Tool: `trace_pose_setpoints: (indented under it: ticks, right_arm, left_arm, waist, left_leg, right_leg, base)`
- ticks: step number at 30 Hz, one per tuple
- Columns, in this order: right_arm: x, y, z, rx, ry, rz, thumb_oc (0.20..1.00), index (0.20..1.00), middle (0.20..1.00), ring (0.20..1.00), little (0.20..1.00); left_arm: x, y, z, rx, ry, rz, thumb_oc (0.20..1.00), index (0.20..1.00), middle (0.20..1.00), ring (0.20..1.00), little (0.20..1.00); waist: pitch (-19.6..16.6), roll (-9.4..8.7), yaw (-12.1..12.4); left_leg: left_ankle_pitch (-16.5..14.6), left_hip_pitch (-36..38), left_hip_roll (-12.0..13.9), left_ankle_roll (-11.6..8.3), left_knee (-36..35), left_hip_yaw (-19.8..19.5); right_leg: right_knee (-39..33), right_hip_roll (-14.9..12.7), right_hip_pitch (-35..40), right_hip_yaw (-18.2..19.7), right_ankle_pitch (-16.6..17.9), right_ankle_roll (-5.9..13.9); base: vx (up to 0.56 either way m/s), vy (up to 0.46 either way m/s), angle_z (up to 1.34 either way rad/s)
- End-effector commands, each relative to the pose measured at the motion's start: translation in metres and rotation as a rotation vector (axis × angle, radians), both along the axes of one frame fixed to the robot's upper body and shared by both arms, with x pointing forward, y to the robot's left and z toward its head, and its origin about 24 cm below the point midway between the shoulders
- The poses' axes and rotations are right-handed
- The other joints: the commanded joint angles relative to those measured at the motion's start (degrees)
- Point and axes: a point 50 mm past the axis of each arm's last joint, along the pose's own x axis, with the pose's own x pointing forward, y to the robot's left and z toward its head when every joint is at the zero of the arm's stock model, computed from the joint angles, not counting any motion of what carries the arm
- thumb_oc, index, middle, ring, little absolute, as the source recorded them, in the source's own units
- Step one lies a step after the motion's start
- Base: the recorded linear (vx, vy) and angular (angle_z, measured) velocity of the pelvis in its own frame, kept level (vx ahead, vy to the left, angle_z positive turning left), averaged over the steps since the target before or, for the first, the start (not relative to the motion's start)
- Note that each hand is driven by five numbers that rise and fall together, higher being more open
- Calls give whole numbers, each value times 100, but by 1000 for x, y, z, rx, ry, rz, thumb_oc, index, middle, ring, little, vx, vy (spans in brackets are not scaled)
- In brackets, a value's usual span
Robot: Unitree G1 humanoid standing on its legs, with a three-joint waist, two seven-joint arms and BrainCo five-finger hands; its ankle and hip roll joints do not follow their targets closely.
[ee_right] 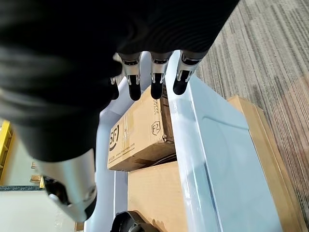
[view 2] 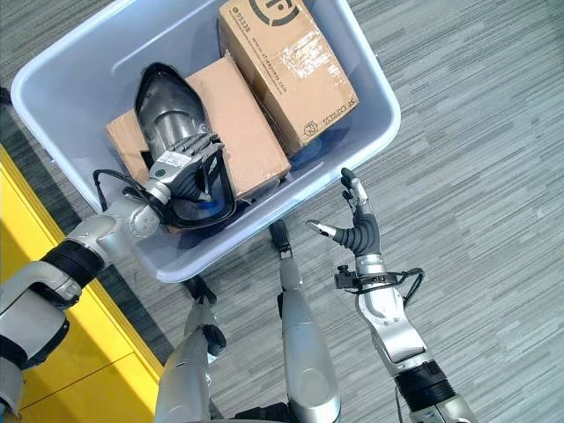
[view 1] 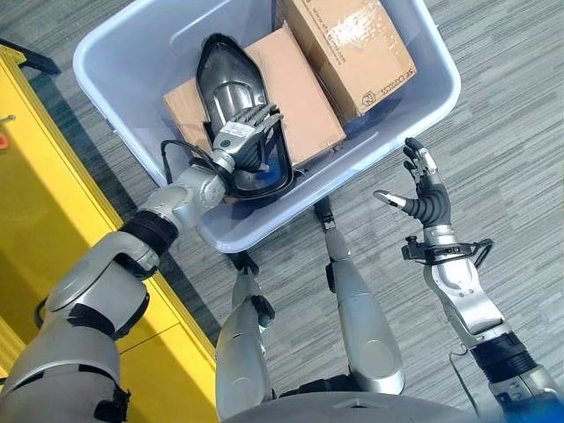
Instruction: Move parts from the plastic box to the shelf.
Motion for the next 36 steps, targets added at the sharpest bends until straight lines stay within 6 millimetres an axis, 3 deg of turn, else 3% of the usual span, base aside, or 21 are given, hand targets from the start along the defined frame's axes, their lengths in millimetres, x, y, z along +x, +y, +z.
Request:
trace_pose_setpoints:
  ticks: [1,2,5,9,12,14,16,19,21,28,31,36]
  right_arm:
    - [-12,-17,30,36,-156,-17,1000,1000,1000,1000,1000]
    - [-12,-18,31,32,-159,-18,1000,1000,1000,1000,1000]
    - [-13,-20,31,25,-159,-23,1000,1000,1000,1000,1000]
    - [-18,-26,35,35,-183,-34,1000,1000,1000,1000,1000]
    - [-27,-30,33,59,-191,-39,1000,1000,1000,1000,1000]
    - [-30,-32,32,64,-190,-51,1000,1000,1000,1000,1000]
    - [-34,-33,29,79,-187,-61,1000,1000,1000,1000,1000]
    - [-37,-32,28,92,-182,-62,1000,1000,1000,1000,1000]
    - [-37,-33,29,97,-187,-73,1000,1000,1000,1000,1000]
    - [-34,-30,35,116,-223,-104,1000,1000,1000,1000,1000]
    - [-31,-28,36,134,-231,-118,1000,1000,1000,1000,1000]
    - [-28,-21,37,151,-238,-128,1000,1000,1000,1000,1000]
  left_arm:
    - [-6,21,-9,222,39,22,1000,1000,1000,1000,1000]
    - [-8,24,-6,253,25,17,1000,1000,1000,1000,1000]
    - [-12,30,1,302,-1,16,1000,1000,1000,1000,1000]
    - [-35,37,46,338,-179,-54,1000,1000,1000,1000,1000]
    - [-69,51,81,38,-353,-84,1000,1000,1000,1000,1000]
    - [-80,54,91,-136,-413,-108,1000,1000,1000,1000,1000]
    - [-100,51,104,-427,-518,-204,1000,1000,1000,1000,1000]
    - [-115,50,99,-783,-580,-285,1000,1000,1000,1000,1000]
    - [-119,44,93,-915,-586,-319,1000,1000,1000,1000,1000]
    - [-121,23,74,-1149,-580,-352,1000,1000,1000,1000,1000]
    - [-115,15,60,-1269,-512,-334,1000,1000,1000,1000,1000]
    - [-107,6,53,-1401,-498,-322,1000,1000,1000,1000,1000]
  waist:
    - [43,55,-18]
    - [83,61,-20]
    - [87,82,-2]
    - [81,180,95]
    - [50,241,233]
    - [37,264,277]
    - [29,275,327]
    - [24,248,333]
    - [32,225,341]
    - [97,153,348]
    - [133,91,342]
    - [162,38,336]
  left_leg:
    - [-241,613,414,-511,44,-331]
    - [-111,566,414,-474,48,-279]
    - [-113,554,404,-476,46,-280]
    - [-135,551,375,-480,46,-297]
    - [-123,557,356,-491,44,-338]
    - [-115,544,352,-488,43,-373]
    - [-117,538,350,-483,43,-401]
    - [-112,518,352,-476,43,-437]
    - [-114,501,350,-464,46,-471]
    - [-130,483,347,-419,56,-520]
    - [-134,468,340,-397,61,-546]
    - [-143,445,338,-377,65,-553]
  right_leg:
    - [259,-569,512,-292,-488,791]
    - [283,-567,461,-297,-396,757]
    - [273,-581,461,-303,-392,761]
    - [252,-618,487,-312,-395,771]
    - [260,-639,500,-354,-410,754]
    - [258,-646,522,-389,-420,734]
    - [255,-658,546,-419,-429,717]
    - [243,-666,568,-453,-424,701]
    - [235,-664,580,-466,-426,695]
    - [223,-659,632,-506,-428,685]
    - [227,-651,640,-512,-421,673]
    - [239,-644,618,-517,-426,656]
  base:
    - [12,33,1]
    - [9,34,1]
    - [-27,-6,0]
    - [0,0,0]
    - [0,0,0]
    - [0,0,0]
    - [5,-23,9]
    - [5,-26,18]
    - [6,-31,17]
    - [0,-17,4]
    - [0,0,0]
    - [0,0,0]
